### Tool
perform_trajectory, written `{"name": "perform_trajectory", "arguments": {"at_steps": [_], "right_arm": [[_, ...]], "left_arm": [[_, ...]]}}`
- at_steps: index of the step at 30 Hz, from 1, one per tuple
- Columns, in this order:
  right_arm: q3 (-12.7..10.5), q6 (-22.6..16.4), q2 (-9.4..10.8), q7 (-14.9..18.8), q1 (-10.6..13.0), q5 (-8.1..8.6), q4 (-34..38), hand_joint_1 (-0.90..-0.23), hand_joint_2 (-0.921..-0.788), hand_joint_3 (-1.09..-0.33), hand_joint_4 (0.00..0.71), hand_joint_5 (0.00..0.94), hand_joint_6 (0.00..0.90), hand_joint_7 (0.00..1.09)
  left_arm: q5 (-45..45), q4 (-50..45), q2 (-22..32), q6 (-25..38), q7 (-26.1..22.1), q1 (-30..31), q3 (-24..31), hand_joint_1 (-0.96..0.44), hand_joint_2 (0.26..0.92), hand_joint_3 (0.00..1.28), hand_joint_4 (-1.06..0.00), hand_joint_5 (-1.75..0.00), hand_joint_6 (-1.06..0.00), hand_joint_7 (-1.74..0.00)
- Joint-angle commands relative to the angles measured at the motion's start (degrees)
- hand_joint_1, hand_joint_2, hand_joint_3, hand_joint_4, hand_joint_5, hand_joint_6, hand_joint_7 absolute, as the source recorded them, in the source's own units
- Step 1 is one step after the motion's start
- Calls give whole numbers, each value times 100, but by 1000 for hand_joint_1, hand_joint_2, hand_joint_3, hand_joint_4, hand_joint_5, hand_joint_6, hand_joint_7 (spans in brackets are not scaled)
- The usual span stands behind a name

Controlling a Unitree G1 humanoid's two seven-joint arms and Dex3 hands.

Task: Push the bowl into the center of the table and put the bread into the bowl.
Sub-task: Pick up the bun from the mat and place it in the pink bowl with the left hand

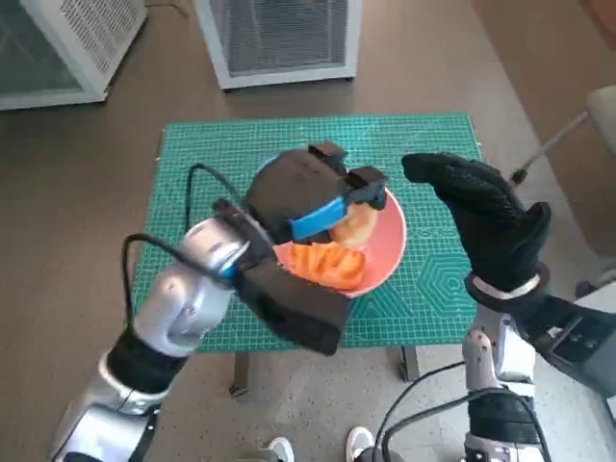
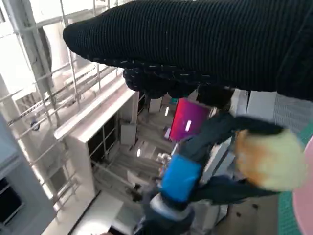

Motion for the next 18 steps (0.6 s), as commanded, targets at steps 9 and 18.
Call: {"name": "perform_trajectory", "arguments": {"at_steps": [9,18], "right_arm": [[-43,17,0,0,132,-25,6,-539,-921,-569,375,2,16,686],[-33,-36,21,-57,109,-103,8,-529,-921,-573,375,1,20,677]], "left_arm": [[169,908,-180,-9,240,-303,-95,2,920,48,-753,-1099,-606,-1187],[-78,952,-376,582,-129,-172,57,-39,884,197,-470,-993,-335,-976]]}}
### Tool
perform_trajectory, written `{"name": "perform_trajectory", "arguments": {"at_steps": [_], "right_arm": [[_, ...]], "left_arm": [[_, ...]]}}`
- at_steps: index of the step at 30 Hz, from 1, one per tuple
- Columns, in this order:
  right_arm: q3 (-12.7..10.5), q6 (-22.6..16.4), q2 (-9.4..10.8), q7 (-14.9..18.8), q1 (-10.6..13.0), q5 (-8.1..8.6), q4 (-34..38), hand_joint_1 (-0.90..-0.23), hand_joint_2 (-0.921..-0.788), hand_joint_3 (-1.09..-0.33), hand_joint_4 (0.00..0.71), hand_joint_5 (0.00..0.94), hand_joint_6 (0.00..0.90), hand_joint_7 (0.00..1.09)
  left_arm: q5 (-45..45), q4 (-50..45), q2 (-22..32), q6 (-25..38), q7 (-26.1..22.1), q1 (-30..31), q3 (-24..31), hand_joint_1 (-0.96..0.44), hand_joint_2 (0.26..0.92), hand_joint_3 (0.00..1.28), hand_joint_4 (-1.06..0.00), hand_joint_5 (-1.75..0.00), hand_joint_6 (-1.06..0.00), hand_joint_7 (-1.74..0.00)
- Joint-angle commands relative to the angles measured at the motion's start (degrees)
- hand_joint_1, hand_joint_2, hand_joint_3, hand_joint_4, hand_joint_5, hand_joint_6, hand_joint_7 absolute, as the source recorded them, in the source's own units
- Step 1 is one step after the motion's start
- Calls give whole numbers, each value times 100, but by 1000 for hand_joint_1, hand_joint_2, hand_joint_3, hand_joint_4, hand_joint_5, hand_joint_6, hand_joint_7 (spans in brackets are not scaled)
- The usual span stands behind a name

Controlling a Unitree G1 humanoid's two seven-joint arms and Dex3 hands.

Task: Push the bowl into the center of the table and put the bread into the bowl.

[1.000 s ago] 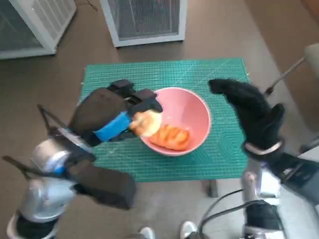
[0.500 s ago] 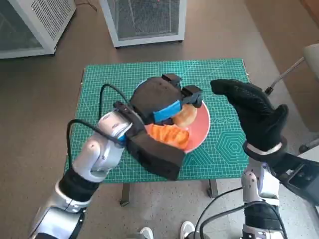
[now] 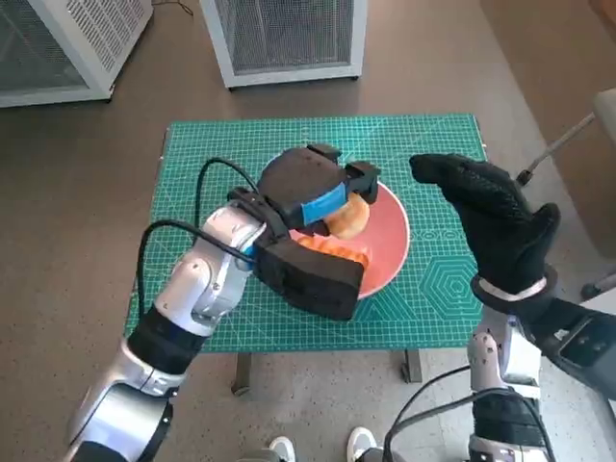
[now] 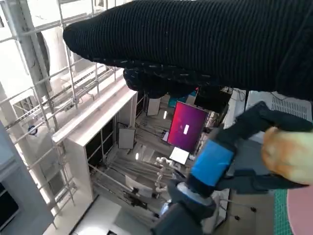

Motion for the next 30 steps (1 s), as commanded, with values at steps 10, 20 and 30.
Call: {"name": "perform_trajectory", "arguments": {"at_steps": [10,20,30], "right_arm": [[21,27,21,-50,59,-55,3,-544,-921,-569,379,3,23,672],[37,68,6,-43,0,-45,7,-556,-921,-566,380,3,25,670],[2,57,-58,-71,-110,-77,-26,-551,-921,-563,382,4,22,661]], "left_arm": [[-222,-306,94,294,-254,210,115,-395,920,49,-222,-30,-228,-281],[-805,-568,204,289,-535,356,423,-453,921,40,-83,0,-157,-213],[-1734,-1280,383,705,-1172,587,1061,-473,921,34,-19,0,-125,-178]]}}
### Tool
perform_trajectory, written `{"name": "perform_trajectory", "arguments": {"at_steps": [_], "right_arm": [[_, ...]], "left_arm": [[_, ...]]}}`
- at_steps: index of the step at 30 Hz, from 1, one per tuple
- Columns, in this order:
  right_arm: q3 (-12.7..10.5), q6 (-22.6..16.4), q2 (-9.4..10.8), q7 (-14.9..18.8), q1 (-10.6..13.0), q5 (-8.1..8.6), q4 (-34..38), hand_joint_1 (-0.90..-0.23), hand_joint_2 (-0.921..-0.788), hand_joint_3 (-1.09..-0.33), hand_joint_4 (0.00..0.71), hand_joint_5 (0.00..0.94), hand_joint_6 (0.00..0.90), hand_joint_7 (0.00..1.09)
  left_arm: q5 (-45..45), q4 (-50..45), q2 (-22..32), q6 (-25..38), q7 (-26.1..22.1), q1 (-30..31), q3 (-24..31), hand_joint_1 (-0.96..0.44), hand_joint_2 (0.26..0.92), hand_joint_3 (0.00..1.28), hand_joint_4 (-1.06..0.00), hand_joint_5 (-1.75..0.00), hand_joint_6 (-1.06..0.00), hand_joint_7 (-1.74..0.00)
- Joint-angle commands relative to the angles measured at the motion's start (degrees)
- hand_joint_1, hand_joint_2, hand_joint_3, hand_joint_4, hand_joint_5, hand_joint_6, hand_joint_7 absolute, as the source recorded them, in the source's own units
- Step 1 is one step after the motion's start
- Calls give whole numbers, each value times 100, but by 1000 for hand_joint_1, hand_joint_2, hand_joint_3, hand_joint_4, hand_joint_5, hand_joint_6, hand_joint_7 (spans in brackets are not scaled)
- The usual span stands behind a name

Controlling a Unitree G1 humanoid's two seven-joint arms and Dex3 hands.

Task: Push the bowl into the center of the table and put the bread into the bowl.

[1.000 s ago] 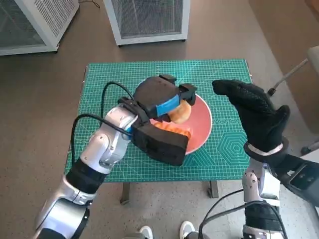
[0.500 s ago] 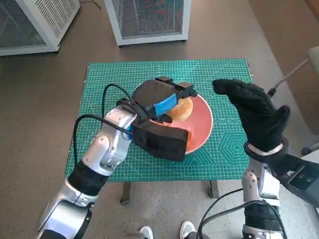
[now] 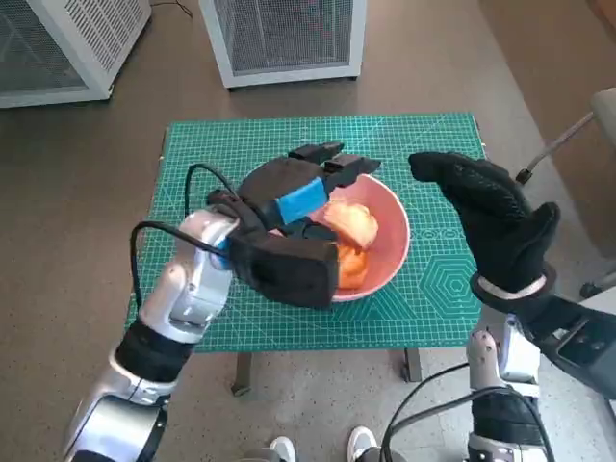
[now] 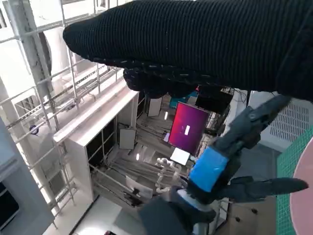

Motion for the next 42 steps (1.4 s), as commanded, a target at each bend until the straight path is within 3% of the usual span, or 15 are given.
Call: {"name": "perform_trajectory", "arguments": {"at_steps": [1,9,16,18,22,27,42], "right_arm": [[-22,40,-55,-45,-52,-77,-5,-548,-921,-563,381,3,20,659],[-42,113,-109,-152,-191,-98,-139,-538,-921,-566,373,0,16,648],[-100,328,-185,-418,-392,-143,-330,-538,-921,-541,367,0,23,635],[-110,352,-189,-508,-440,-194,-370,-542,-921,-527,365,0,36,627],[-103,407,-188,-661,-527,-267,-458,-548,-921,-520,361,0,52,621],[-77,501,-207,-676,-657,-245,-480,-548,-921,-520,356,0,60,617],[-57,638,-270,-616,-1039,-216,-359,-564,-921,-572,299,0,35,604]], "left_arm": [[-436,-479,145,346,-302,148,362,-472,921,32,-13,0,-123,-173],[-1489,-987,282,369,-480,479,1133,-469,920,24,0,1,-121,-152],[-3078,-964,-324,-729,25,857,2131,-500,921,30,-31,-15,-154,-164],[-3405,-1023,-542,-982,177,904,2260,-539,920,48,-70,-16,-92,-341],[-3954,-1030,-933,-1455,386,1009,2422,-566,921,119,-127,-30,-18,-553],[-4471,-896,-1253,-1876,482,1143,2536,-537,921,180,-165,-44,-5,-595],[-4899,-819,-1194,-2246,406,1237,2640,-547,921,231,-219,-27,-93,-496]]}}
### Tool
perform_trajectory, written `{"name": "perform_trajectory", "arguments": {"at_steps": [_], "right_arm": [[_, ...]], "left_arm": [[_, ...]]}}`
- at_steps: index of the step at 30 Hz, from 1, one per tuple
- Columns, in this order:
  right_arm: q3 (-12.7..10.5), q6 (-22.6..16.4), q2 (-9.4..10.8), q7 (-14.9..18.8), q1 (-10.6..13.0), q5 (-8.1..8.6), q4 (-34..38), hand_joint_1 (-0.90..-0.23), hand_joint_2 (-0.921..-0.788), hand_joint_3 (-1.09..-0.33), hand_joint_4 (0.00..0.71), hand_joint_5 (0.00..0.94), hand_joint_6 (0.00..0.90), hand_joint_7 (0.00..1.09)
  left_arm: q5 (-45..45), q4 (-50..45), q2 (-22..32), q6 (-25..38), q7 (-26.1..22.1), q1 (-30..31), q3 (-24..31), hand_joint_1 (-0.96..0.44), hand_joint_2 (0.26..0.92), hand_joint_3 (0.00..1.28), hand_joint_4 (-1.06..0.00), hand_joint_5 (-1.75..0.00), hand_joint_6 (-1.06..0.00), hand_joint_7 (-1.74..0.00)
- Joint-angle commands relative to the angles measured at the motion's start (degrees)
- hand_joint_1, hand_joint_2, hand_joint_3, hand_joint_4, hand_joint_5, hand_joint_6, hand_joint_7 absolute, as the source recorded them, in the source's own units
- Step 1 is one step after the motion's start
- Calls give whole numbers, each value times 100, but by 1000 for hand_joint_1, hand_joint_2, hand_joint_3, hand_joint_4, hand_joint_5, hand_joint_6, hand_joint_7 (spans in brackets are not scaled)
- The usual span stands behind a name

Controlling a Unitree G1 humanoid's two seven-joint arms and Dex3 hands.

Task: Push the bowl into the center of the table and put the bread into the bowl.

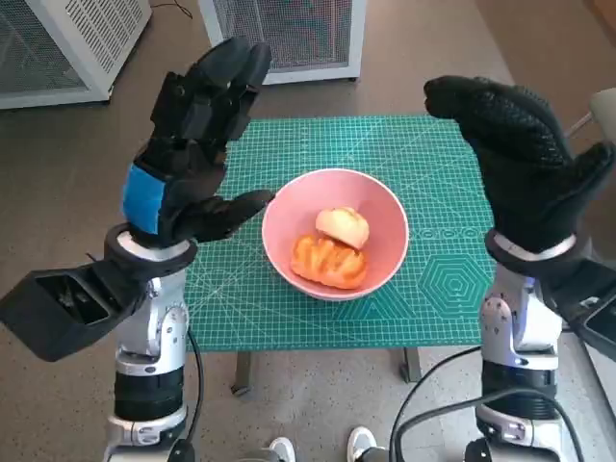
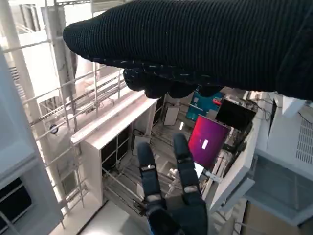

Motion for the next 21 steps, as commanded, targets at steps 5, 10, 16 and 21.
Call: {"name": "perform_trajectory", "arguments": {"at_steps": [5,10,16,21], "right_arm": [[21,40,6,-23,-115,-86,151,-558,-921,-575,296,0,33,606],[44,-51,52,-73,-140,-200,208,-552,-921,-575,296,0,32,606],[93,-137,111,-203,-156,-373,268,-548,-921,-575,297,1,33,607],[124,-189,141,-308,-177,-519,330,-544,-921,-574,300,2,34,606]], "left_arm": [[-150,163,10,-232,2,-18,34,-543,921,237,-237,-30,-114,-486],[-124,236,33,-287,-17,-63,-1,-546,921,264,-244,-28,-117,-474],[-81,230,59,-248,21,-93,-39,-556,921,281,-243,-23,-104,-460],[-70,218,97,-214,34,-98,-54,-564,921,285,-222,-10,-92,-451]]}}
